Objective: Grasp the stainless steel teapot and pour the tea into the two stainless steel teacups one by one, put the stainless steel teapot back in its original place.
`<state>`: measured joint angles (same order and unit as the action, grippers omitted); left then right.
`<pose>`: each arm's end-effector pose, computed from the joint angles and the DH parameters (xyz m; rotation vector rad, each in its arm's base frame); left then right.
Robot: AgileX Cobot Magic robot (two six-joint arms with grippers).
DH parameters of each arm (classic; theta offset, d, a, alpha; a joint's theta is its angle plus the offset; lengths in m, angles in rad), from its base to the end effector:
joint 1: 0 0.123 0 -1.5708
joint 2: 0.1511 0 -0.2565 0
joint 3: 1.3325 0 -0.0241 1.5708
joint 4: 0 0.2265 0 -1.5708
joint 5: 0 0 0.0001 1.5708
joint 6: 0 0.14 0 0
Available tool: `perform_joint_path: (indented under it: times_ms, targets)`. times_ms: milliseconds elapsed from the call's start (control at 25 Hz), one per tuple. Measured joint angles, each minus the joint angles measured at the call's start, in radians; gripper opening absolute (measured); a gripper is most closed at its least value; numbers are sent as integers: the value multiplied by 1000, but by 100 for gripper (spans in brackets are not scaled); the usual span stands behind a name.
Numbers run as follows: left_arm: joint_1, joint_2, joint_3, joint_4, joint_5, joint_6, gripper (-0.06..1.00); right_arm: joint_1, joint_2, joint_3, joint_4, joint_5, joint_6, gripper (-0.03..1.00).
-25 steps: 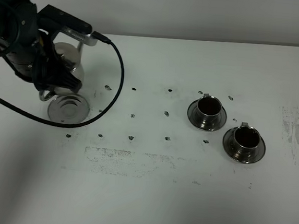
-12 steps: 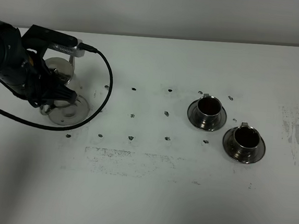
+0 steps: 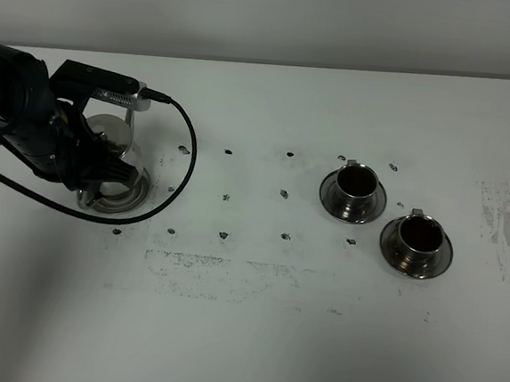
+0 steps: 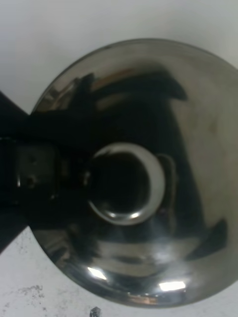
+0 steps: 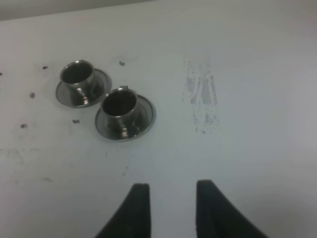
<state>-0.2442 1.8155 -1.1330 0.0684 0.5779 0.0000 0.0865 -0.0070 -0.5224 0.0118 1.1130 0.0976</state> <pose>0.3449 -0.0806 0.1236 0.4015 2.7117 -0.0007 0.0398 0.0049 0.2437 0.0104 2.0696 0.1274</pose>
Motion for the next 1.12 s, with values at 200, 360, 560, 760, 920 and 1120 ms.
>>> perform_joint_path:
  times_ms: [200,360,560,760,920,1120]
  targets:
    - [0,18,0,-9,-13,0,19,0,0,0,0,0,0,22]
    - [0,32,0,-10,-17,0,19,0,0,0,0,0,0,22]
    - [0,50,0,-10,-35,14,19,0,0,0,0,0,0,22]
    - [0,63,0,-14,-49,29,19,0,0,0,0,0,0,22]
    - [0,64,0,-17,-51,49,19,0,0,0,0,0,0,22]
    - [0,64,0,-19,-53,55,19,0,0,0,0,0,0,22]
